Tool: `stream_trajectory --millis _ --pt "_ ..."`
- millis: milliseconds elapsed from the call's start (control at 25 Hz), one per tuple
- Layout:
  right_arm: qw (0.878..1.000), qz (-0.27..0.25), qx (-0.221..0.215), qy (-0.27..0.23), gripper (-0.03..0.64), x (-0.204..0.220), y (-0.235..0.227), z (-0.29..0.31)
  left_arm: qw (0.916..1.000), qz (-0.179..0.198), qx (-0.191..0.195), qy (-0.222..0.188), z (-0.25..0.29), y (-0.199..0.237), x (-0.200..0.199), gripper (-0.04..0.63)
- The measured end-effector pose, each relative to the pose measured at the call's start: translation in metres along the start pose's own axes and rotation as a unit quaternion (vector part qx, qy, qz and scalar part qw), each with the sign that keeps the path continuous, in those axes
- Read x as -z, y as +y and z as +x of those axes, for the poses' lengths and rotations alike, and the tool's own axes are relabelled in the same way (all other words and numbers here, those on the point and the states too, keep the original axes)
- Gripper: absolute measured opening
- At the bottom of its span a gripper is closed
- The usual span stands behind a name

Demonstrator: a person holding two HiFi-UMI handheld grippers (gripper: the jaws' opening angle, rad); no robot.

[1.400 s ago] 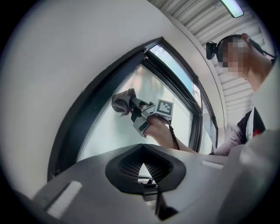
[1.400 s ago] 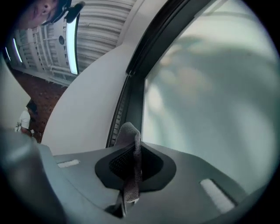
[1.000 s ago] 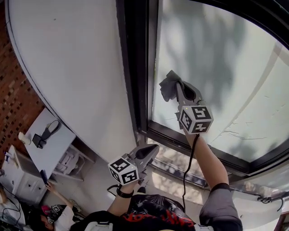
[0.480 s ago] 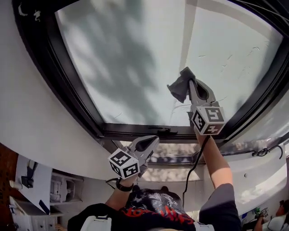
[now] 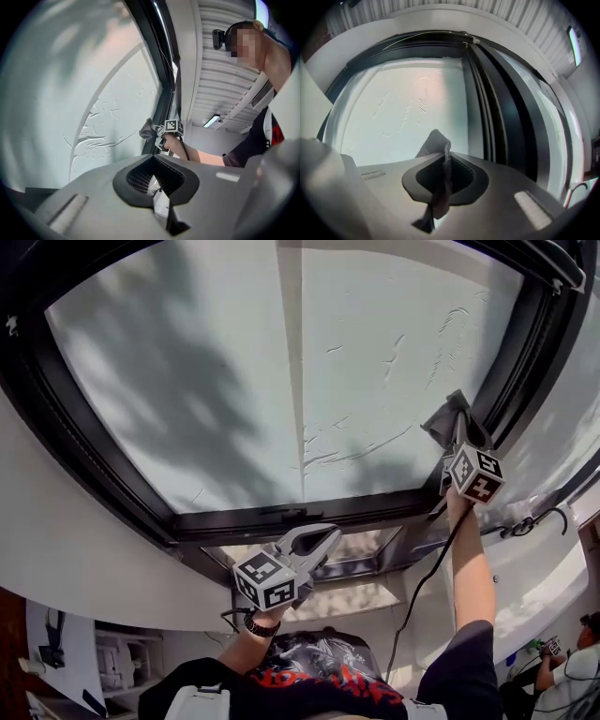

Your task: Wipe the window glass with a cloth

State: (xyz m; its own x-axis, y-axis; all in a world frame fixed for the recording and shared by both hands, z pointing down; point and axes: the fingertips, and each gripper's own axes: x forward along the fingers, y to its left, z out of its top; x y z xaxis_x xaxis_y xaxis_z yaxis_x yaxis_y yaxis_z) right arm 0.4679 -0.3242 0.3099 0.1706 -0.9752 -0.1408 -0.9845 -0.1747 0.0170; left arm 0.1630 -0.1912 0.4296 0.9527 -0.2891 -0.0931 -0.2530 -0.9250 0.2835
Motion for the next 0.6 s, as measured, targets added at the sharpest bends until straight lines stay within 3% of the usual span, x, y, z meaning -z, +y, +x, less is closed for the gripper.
stream_trajectory --millis 80,160,320,400,520,600 --pt "1.000 0.007 -0.005 0.000 0.017 0.002 -0.001 -0.002 1.0000 0.002 -0.005 -0.006 -0.003 0.000 -0.003 0.002" --pt "0.999 0.012 -0.035 -0.008 0.017 -0.003 0.027 -0.005 0.9998 0.003 -0.014 -0.010 -0.011 0.002 -0.005 0.002" --pt "0.987 0.025 -0.152 -0.049 0.018 -0.036 0.149 -0.016 0.9986 0.006 -0.049 -0.018 -0.043 0.013 -0.011 0.003" --pt "0.970 0.033 -0.230 -0.070 0.018 -0.054 0.231 -0.026 0.9963 0.006 -0.081 -0.029 -0.073 0.022 -0.015 0.003" --pt "0.930 0.054 -0.352 -0.090 0.018 -0.072 0.360 -0.046 0.9871 0.008 -0.151 -0.054 -0.136 0.040 -0.024 0.003" --pt "0.904 0.068 -0.411 -0.090 0.018 -0.075 0.437 -0.060 0.9781 0.010 -0.195 -0.073 -0.183 0.051 -0.031 0.003"
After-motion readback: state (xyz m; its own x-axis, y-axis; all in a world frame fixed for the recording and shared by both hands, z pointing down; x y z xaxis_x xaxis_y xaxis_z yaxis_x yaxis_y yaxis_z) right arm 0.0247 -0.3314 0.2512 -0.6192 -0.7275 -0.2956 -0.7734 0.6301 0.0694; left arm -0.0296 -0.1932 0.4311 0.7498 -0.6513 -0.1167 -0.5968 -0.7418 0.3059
